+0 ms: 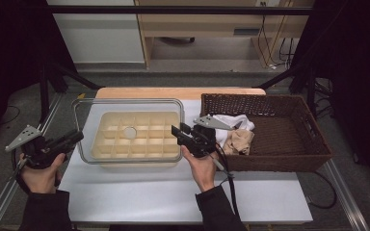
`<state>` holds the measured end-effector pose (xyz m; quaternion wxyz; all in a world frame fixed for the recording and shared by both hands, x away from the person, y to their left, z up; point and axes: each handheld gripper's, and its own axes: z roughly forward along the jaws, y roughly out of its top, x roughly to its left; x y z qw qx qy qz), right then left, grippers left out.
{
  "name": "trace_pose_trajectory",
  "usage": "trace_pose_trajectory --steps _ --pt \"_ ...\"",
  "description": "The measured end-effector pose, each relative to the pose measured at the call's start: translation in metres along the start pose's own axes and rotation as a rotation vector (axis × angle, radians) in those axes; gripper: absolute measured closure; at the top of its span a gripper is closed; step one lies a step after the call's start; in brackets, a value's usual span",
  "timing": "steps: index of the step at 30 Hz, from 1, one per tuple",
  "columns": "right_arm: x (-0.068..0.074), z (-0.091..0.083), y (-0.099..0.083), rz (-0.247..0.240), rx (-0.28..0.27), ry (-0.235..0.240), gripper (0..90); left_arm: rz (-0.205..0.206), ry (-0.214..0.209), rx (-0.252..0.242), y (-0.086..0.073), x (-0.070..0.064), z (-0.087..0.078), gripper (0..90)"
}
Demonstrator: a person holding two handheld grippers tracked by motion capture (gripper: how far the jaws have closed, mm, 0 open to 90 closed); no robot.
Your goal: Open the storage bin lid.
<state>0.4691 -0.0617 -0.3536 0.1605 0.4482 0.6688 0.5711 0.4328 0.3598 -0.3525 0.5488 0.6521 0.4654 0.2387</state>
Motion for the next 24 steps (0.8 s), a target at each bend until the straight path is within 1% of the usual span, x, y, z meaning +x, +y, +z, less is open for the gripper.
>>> trace_pose_trajectory --steps 6,9,16,20,24 --pt "-0.002 -0.025 -0.005 -0.009 -0.002 0.010 66.5 0.016 -0.024 0.007 -0.004 -0.015 -0.001 72.2" --pt "-0.004 -0.034 -0.009 -0.012 0.002 0.016 67.1 0.025 -0.028 0.015 -0.008 -0.021 -0.004 72.3" --pt "-0.004 -0.054 -0.021 -0.029 0.015 0.040 67.8 0.045 -0.031 0.028 -0.019 -0.036 -0.016 72.5" --pt "-0.005 -0.066 -0.030 -0.030 0.016 0.062 68.9 0.050 -0.043 0.035 -0.024 -0.043 -0.021 72.7" --pt "-0.007 -0.076 -0.037 -0.030 0.031 0.070 69.1 0.053 -0.061 0.048 -0.031 -0.050 -0.025 73.5"
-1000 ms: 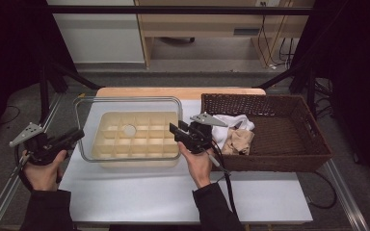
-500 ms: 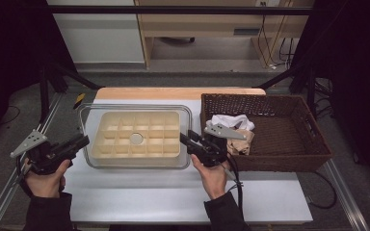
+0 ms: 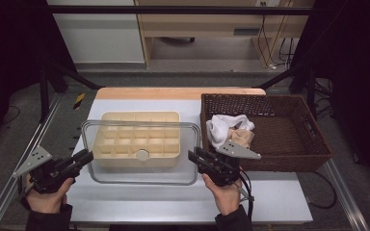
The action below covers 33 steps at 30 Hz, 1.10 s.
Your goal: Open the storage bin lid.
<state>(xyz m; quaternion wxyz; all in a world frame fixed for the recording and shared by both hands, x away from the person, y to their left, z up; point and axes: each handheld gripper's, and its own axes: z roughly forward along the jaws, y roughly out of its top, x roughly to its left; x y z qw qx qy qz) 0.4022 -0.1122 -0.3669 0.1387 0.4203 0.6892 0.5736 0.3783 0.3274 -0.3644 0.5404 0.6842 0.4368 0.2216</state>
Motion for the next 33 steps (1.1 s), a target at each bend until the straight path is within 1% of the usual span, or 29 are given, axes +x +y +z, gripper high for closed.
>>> trace_pose_trajectory --steps 5,9,12,16,20,23,27,29,33 --pt "-0.001 -0.010 -0.012 0.017 0.020 0.011 68.9 0.016 -0.009 0.013 -0.006 -0.010 -0.007 73.8" --pt "-0.001 -0.014 -0.022 0.036 0.042 0.024 68.8 0.016 -0.012 0.021 -0.012 -0.016 -0.013 74.0" --pt "-0.001 -0.017 -0.028 0.046 0.053 0.033 68.6 0.010 -0.017 0.033 -0.019 -0.019 -0.018 74.3" --pt "0.001 -0.020 -0.035 0.054 0.072 0.047 69.2 -0.016 -0.030 0.062 -0.034 -0.019 -0.023 74.2" --pt "0.005 -0.020 -0.040 0.059 0.090 0.069 70.4 -0.048 -0.026 0.090 -0.050 -0.017 -0.028 74.3" --pt "0.009 -0.019 -0.043 0.057 0.106 0.081 70.4 -0.064 -0.024 0.099 -0.056 -0.016 -0.034 74.3" --pt "0.012 -0.017 -0.050 0.073 0.131 0.102 70.6 -0.080 -0.020 0.120 -0.062 -0.015 -0.040 74.3" --pt "0.012 -0.015 -0.054 0.076 0.146 0.108 70.5 -0.087 -0.017 0.134 -0.065 -0.014 -0.041 74.3" --pt "0.010 -0.012 -0.061 0.100 0.181 0.110 70.3 -0.089 -0.010 0.173 -0.069 -0.015 -0.038 74.2"
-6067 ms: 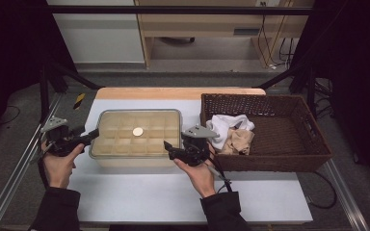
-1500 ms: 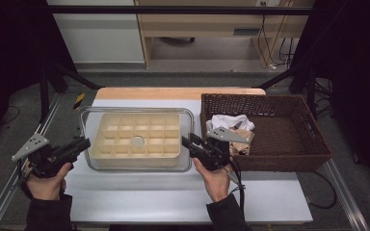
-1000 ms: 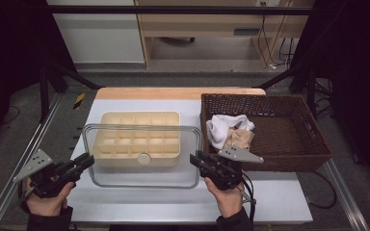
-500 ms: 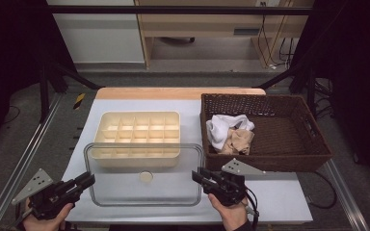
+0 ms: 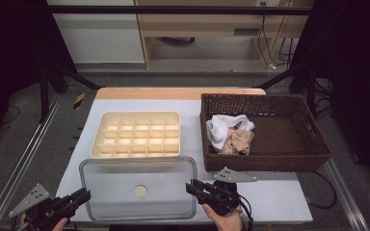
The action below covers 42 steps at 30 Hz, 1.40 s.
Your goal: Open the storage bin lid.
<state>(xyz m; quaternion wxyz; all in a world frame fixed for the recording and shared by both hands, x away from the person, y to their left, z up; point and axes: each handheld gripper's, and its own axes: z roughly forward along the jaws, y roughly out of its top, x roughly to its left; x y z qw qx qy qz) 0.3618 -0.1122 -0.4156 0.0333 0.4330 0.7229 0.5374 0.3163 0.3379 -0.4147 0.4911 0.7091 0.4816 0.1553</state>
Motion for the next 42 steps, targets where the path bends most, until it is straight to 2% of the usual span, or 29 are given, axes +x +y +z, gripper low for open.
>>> trace_pose_trajectory --steps 5,12,18,24,28,30,39,42 --pt "-0.006 0.002 -0.007 0.027 0.026 0.000 69.9 -0.001 -0.007 0.041 -0.003 0.000 0.004 74.1" --pt "-0.010 0.010 -0.016 0.043 0.065 -0.018 69.3 -0.010 0.018 0.097 -0.010 0.004 0.015 73.8" --pt "-0.016 0.017 -0.021 0.044 0.064 -0.029 68.6 0.007 0.044 0.167 -0.017 0.004 0.030 71.4" --pt "-0.020 0.025 -0.026 0.039 0.092 -0.053 64.4 0.008 0.041 0.188 -0.021 0.007 0.037 68.6" --pt "-0.020 0.031 -0.028 0.023 0.109 -0.076 61.4 0.029 0.062 0.200 -0.022 0.005 0.042 65.2" --pt "-0.022 0.033 -0.029 0.031 0.116 -0.077 60.7 0.035 0.070 0.205 -0.023 0.004 0.044 63.6" --pt "-0.025 0.042 -0.033 0.022 0.140 -0.102 55.0 0.047 0.081 0.222 -0.025 0.006 0.052 58.6" --pt "-0.026 0.045 -0.036 0.024 0.153 -0.114 52.7 0.040 0.080 0.228 -0.026 0.007 0.055 58.1"
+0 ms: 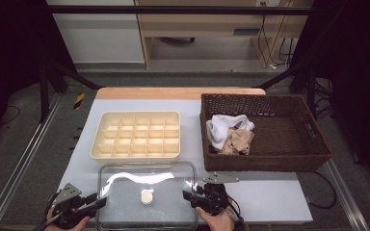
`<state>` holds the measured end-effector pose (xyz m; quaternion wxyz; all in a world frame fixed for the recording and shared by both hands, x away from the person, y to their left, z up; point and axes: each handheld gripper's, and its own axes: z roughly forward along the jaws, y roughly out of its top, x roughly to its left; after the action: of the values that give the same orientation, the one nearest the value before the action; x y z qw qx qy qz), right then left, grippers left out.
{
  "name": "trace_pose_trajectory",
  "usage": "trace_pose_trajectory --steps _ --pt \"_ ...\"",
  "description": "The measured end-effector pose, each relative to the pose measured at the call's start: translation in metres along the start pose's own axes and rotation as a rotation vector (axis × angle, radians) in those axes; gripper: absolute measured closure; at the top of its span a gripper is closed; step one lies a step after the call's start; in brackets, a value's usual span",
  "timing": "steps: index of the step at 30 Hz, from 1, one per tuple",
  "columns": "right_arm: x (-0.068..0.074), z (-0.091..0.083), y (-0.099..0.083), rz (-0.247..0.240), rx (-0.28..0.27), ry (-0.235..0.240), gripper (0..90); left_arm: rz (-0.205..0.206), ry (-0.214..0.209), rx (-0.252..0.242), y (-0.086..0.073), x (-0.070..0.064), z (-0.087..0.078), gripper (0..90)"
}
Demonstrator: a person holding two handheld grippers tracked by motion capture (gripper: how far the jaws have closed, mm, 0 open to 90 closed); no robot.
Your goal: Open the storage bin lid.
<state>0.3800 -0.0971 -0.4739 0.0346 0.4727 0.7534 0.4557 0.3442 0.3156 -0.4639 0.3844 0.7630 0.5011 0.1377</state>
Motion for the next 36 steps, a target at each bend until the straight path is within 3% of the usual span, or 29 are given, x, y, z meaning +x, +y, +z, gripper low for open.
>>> trace_pose_trajectory --steps 13,19,26,36 --pt "-0.001 0.009 -0.002 0.019 0.029 -0.016 47.0 -0.007 0.001 0.023 0.001 0.001 0.009 52.5" --pt "0.001 0.013 -0.004 -0.021 0.034 -0.035 41.5 -0.006 0.000 0.032 0.000 0.000 0.013 48.6" --pt "0.000 0.013 -0.005 -0.047 0.028 -0.045 40.8 -0.001 -0.004 0.051 0.000 -0.001 0.016 42.1" --pt "0.001 0.012 -0.006 -0.067 0.030 -0.059 39.9 0.005 -0.002 0.052 0.001 -0.001 0.017 40.5"
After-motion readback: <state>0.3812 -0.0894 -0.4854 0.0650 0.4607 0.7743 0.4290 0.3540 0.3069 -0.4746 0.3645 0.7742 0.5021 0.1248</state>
